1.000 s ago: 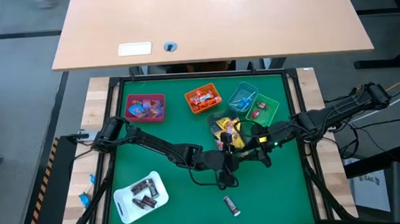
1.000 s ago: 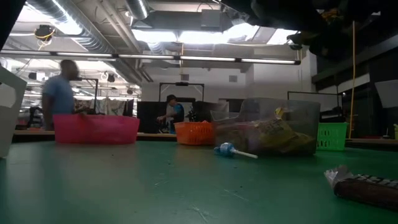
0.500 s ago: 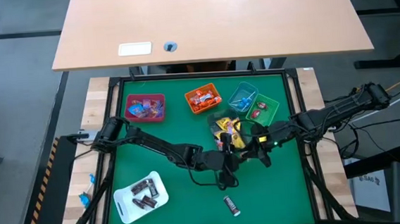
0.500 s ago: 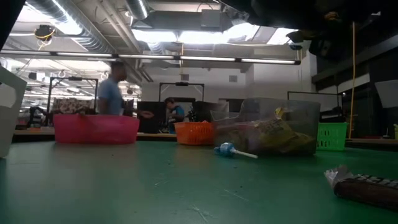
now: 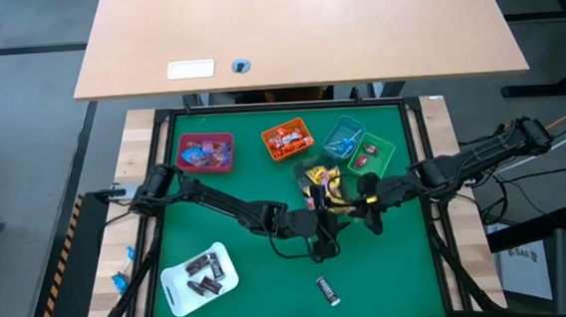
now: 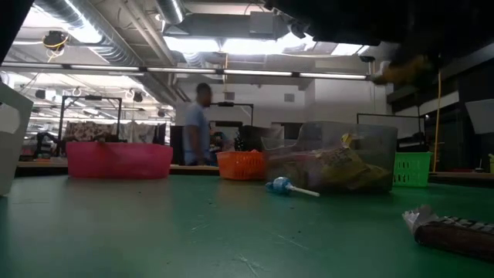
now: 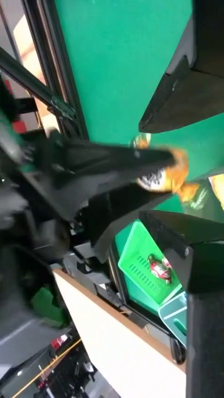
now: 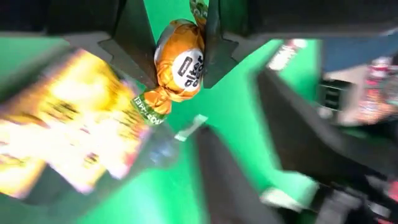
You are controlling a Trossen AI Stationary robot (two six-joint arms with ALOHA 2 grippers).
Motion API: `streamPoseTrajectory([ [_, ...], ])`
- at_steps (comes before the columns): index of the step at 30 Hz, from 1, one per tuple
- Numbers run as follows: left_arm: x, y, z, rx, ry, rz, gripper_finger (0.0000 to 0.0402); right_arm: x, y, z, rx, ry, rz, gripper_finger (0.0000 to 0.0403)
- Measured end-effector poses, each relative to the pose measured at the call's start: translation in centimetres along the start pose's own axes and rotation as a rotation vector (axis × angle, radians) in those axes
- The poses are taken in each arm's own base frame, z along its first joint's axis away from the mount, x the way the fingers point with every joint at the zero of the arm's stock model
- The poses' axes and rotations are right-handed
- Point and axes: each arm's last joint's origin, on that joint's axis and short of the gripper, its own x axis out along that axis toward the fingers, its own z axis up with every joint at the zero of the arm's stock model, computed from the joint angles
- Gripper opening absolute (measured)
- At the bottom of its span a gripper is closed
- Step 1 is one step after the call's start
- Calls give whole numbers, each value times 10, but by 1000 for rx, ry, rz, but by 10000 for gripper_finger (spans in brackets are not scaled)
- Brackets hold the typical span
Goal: Sort candy
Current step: Put the orange chocolate into the green bin, then put the blue lollipop into the blue bin
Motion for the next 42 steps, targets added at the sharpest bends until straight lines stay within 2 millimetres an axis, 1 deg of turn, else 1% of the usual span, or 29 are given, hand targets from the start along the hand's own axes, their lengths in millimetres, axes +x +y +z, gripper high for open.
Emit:
streamPoseTrajectory([
  [4,0,0,0,0,-1,-3,203,-1,-11,-8,-21,30,-172,115],
  [9,0,0,0,0,-1,-3,202,-7,-32,-14,-80,36,-493,115],
  [12,0,0,0,0,-1,-4,202,-12,-48,-13,-118,47,-666,115],
  [15,0,0,0,0,-1,-4,202,-16,-62,-9,-134,68,-773,115],
  [19,0,0,0,1,-1,-4,202,-18,-74,-1,-144,80,-817,115],
  [27,-1,-2,1,-1,-3,-9,202,-22,-91,7,-128,106,-881,119],
  [30,-5,-5,3,23,-3,-5,202,-23,-94,8,-120,122,-871,141],
  [35,-14,-13,8,42,-8,-28,201,-23,-97,8,-88,142,-829,194],
  [38,-16,-18,4,73,29,-81,201,-23,-97,8,-87,143,-826,219],
  [42,-18,-23,-5,146,97,-194,201,-23,-97,8,-86,143,-825,238],
])
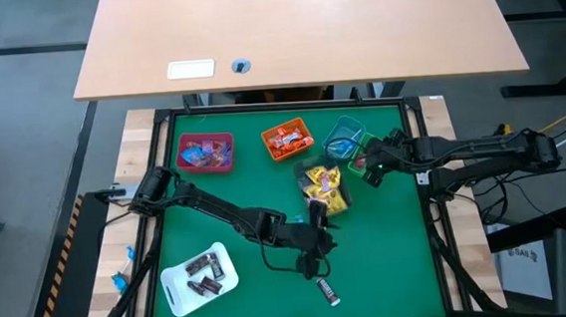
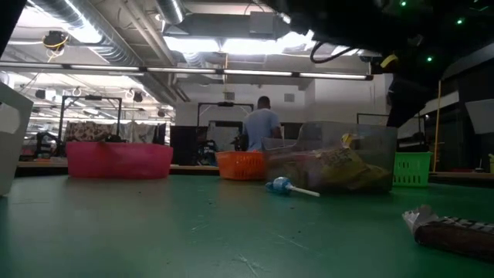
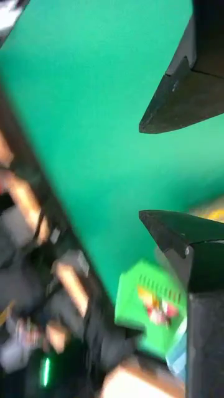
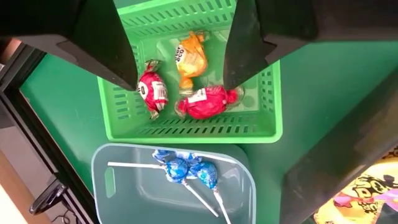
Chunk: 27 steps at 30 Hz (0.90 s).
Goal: Sort candy
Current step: Put the blue lollipop into the blue bin
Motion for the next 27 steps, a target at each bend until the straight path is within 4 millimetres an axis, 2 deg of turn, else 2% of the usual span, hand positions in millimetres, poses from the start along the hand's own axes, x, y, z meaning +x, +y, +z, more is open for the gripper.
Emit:
streamPoseTrajectory([
  [4,0,-5,-14,97,110,-130,201,0,0,0,1,0,0,243],
  [10,1,3,-34,165,262,-254,201,0,1,0,4,4,21,244],
  [22,21,21,-70,157,320,-459,201,-1,7,1,13,48,212,244],
  [27,27,22,-79,170,338,-467,201,-1,7,1,12,54,228,244],
])
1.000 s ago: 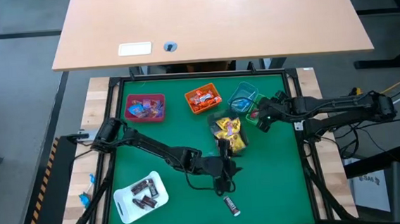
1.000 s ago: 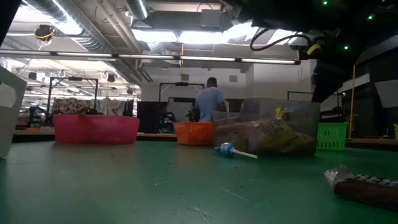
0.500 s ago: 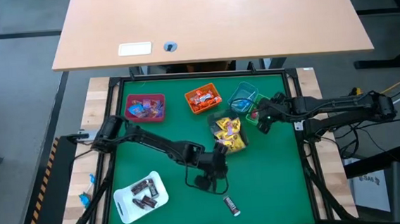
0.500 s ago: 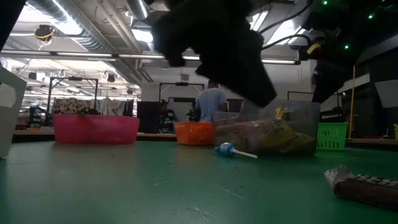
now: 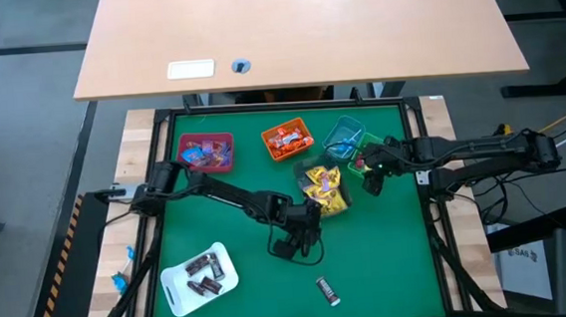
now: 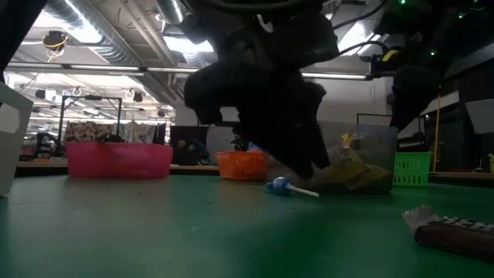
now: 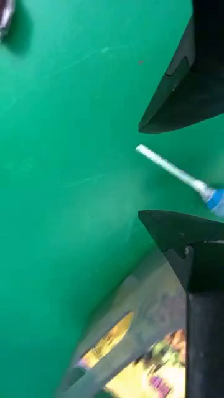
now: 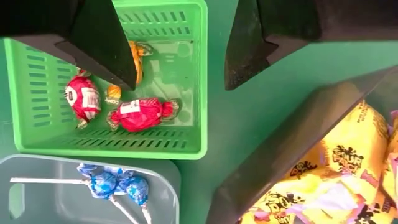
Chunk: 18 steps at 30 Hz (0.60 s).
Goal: Sort candy
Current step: Put the blue lollipop into the blue bin
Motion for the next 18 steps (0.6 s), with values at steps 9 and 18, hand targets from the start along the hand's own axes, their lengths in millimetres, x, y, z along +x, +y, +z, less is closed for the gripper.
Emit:
streamPoseTrajectory([
  [9,14,-3,-8,17,46,-24,190,0,0,1,3,-12,6,244],
  [18,18,-6,-12,-2,67,-68,145,0,1,1,4,-12,12,244],
])
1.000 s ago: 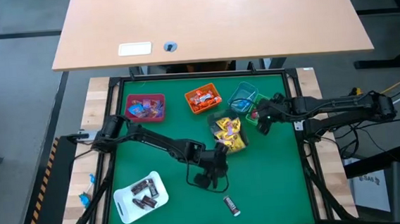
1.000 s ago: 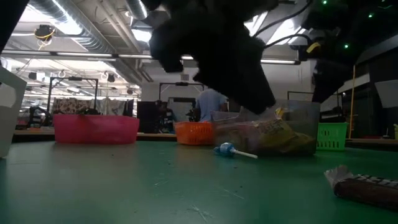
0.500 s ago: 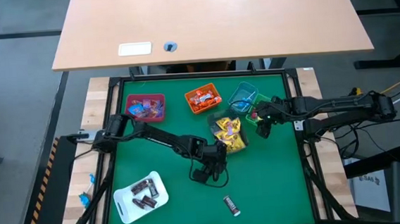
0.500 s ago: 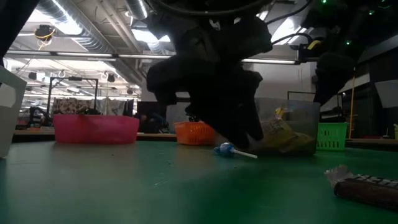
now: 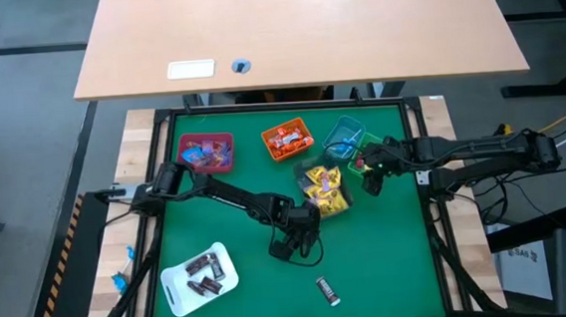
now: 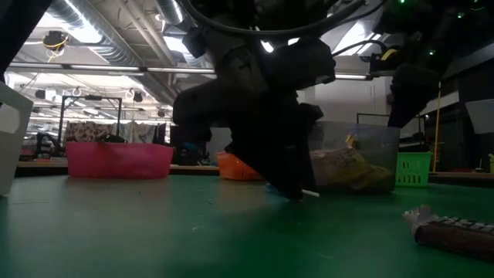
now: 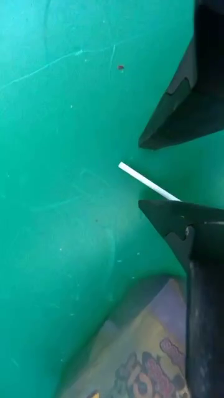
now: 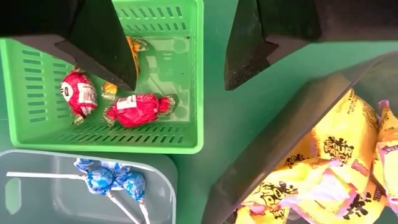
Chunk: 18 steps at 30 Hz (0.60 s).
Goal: Sort candy
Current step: Put the blue lollipop into the blue bin
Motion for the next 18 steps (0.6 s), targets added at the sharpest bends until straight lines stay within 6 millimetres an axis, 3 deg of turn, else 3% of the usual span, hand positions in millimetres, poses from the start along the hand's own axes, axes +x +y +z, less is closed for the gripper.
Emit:
streamPoseTrajectory([
  [18,1,-2,-1,-32,4,-30,11,0,0,0,0,5,13,244],
])
